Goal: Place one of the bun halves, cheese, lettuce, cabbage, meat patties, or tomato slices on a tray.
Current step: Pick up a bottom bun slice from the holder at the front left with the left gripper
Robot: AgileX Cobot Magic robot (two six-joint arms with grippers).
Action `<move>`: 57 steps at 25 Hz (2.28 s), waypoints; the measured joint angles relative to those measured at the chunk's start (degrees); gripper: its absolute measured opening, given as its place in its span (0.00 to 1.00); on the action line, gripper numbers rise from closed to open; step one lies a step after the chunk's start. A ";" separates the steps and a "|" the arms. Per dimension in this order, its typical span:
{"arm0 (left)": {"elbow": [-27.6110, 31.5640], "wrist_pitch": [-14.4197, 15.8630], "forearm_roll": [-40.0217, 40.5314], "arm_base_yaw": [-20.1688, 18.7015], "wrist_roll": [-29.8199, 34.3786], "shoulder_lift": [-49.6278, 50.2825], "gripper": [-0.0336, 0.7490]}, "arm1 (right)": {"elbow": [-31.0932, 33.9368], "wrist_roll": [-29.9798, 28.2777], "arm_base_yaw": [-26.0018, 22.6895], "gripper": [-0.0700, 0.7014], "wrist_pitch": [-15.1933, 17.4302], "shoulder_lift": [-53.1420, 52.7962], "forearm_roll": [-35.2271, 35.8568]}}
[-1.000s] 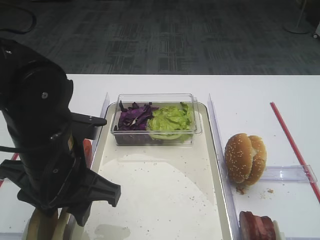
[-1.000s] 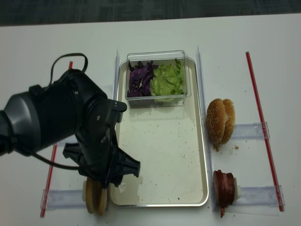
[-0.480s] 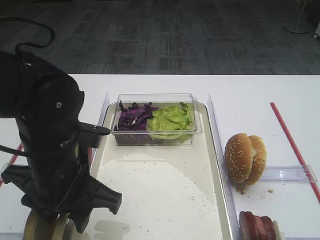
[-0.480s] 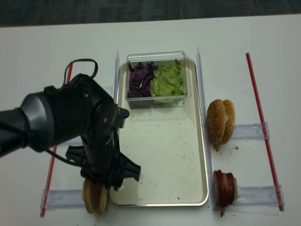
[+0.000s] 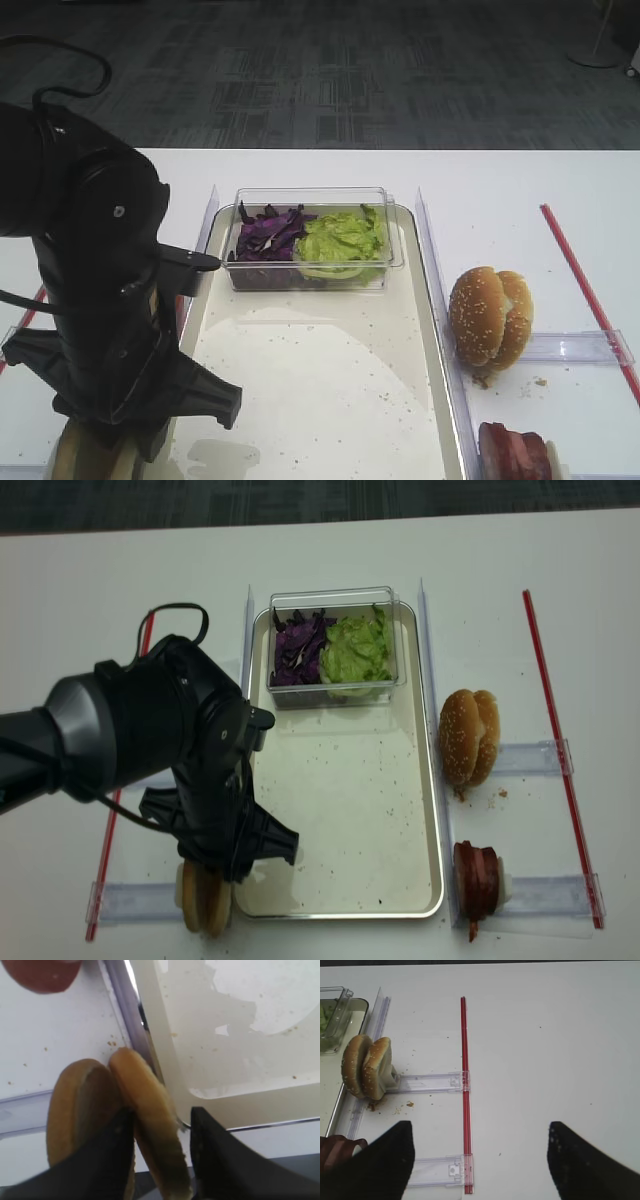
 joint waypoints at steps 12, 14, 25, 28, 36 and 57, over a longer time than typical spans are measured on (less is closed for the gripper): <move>0.00 1.52 3.69 0.00 -1.37 0.00 0.18 | 0.00 0.00 0.00 0.83 0.00 0.00 0.00; 0.00 1.64 4.08 0.00 -1.40 0.00 0.15 | 0.00 0.00 0.00 0.83 0.00 0.00 0.00; 0.00 1.94 4.20 0.00 -1.48 0.00 0.13 | 0.00 0.00 0.00 0.83 0.00 0.00 0.00; 0.00 2.07 4.20 0.00 -1.48 0.00 0.13 | 0.00 0.00 0.00 0.83 0.00 0.00 0.00; 0.00 2.47 4.30 0.00 -1.48 0.00 0.13 | 0.00 0.00 0.00 0.83 0.00 0.00 0.00; -12.79 9.26 4.19 0.00 1.53 0.00 0.12 | 0.00 0.00 0.00 0.83 0.00 0.00 0.00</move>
